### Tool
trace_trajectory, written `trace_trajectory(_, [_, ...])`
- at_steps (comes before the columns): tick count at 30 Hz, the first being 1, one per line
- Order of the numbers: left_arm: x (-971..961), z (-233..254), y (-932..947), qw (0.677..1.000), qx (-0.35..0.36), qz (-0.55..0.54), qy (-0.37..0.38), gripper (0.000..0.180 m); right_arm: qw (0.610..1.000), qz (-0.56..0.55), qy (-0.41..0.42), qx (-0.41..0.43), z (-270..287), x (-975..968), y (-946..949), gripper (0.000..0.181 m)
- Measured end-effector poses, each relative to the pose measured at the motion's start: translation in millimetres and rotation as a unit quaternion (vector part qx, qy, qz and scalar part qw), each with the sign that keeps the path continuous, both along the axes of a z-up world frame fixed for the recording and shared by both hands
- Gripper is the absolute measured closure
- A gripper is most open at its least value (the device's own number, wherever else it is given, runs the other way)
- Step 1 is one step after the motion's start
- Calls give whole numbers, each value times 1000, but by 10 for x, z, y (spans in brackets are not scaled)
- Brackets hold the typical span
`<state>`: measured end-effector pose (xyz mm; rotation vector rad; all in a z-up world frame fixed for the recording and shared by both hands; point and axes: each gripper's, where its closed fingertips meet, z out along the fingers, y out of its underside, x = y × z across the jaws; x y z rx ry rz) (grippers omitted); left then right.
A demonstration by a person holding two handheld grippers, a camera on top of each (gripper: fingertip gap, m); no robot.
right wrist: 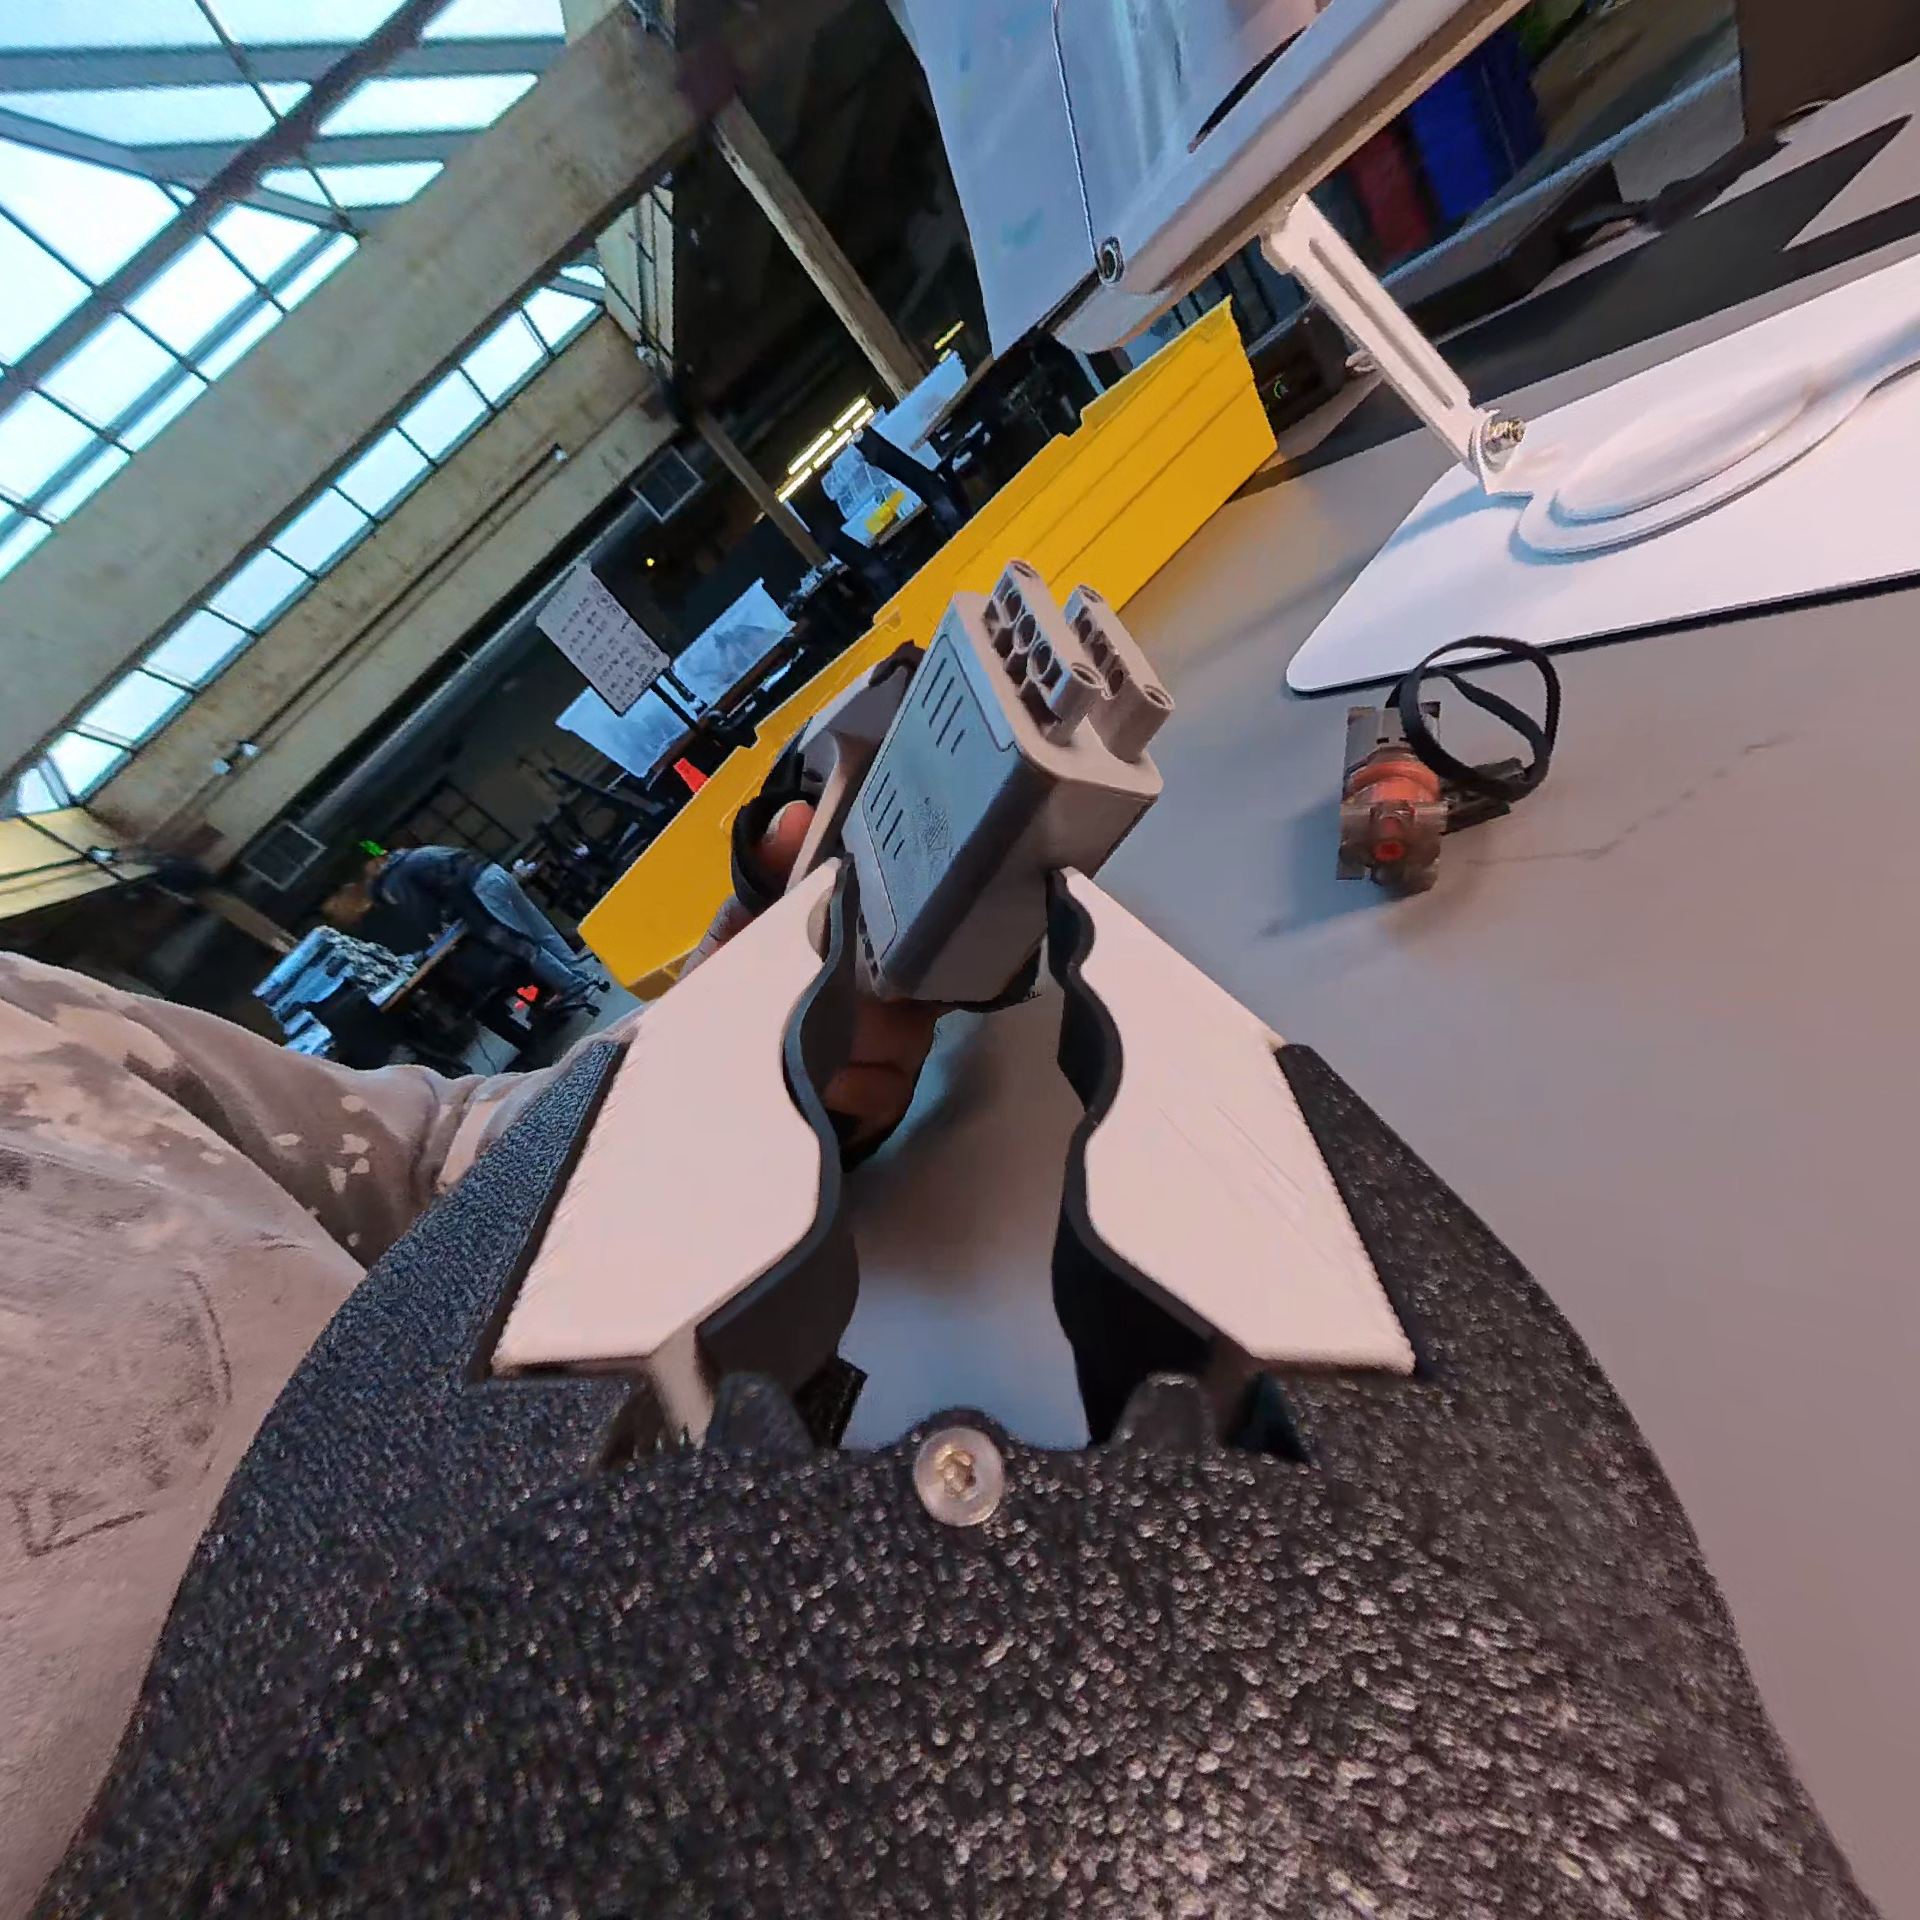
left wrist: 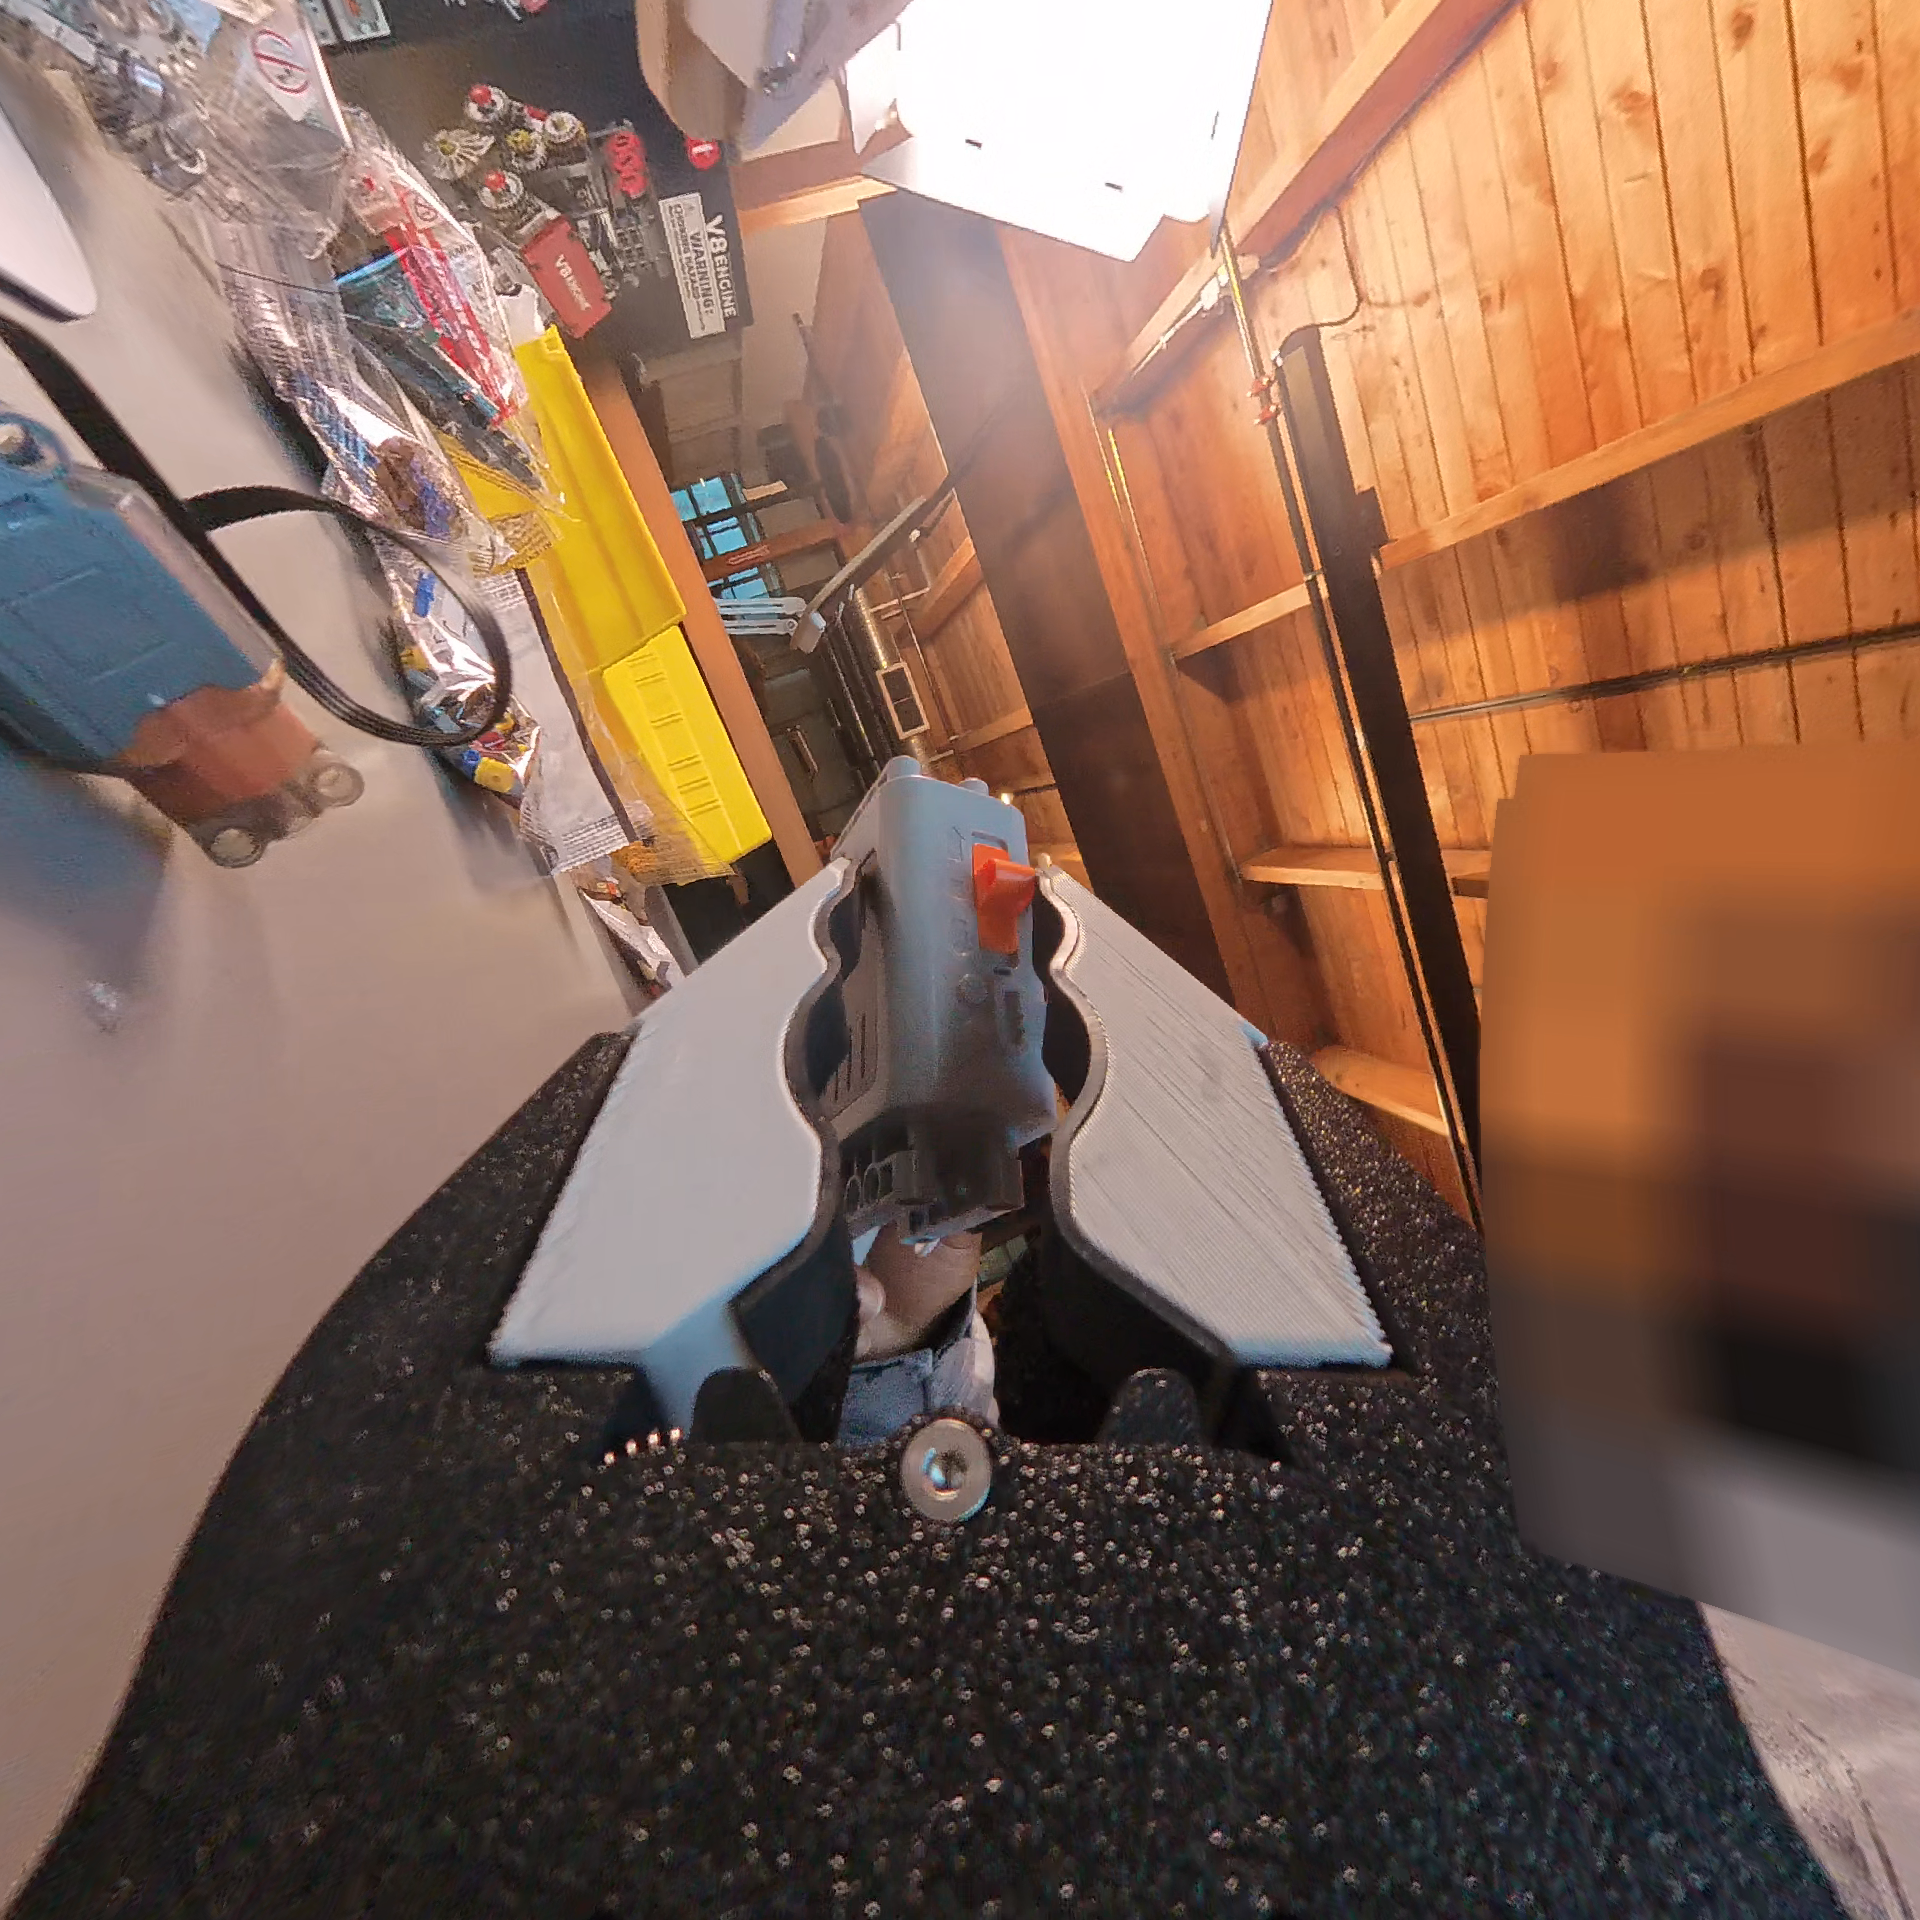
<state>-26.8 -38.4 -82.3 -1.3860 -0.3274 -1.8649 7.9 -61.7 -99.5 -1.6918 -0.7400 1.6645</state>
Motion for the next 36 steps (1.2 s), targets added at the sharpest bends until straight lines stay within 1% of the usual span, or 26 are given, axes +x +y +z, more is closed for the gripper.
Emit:
trace_trajectory(3, [67,31,-36,1000,17,-14,22,150,1000,-25,10,-1,83,75,114,145])
trace_trajectory(8, [320,15,-162,994,41,-68,77,141,997,-51,-35,38,53,163,215,146])
trace_trajectory(10, [375,-39,-184,990,47,-77,112,140,996,-51,-50,52,25,190,211,147])
trace_trajectory(13, [500,-186,-239,975,54,-98,190,139,992,-64,-73,78,-26,218,218,149])
trace_trajectory(15, [554,-225,-270,969,60,-106,214,143,991,-63,-73,89,-5,224,204,150])
trace_trajectory(19, [545,-244,-278,963,72,-103,239,144,989,-52,-89,109,-26,229,177,150])
trace_trajectory(24, [557,-228,-297,964,66,-112,230,145,990,-30,-81,113,-20,238,152,148])
trace_trajectory(26, [547,-187,-311,966,75,-111,223,145,989,-15,-79,123,9,238,121,146])
trace_trajectory(31, [544,-82,-333,967,95,-109,210,146,978,11,-108,178,71,257,32,138])
trace_trajectory(33, [550,-155,-323,963,85,-115,230,146,971,7,-139,197,6,256,42,139])
trace_trajectory(36, [526,-347,-280,941,75,-104,313,145,962,8,-190,195,-194,245,71,142])
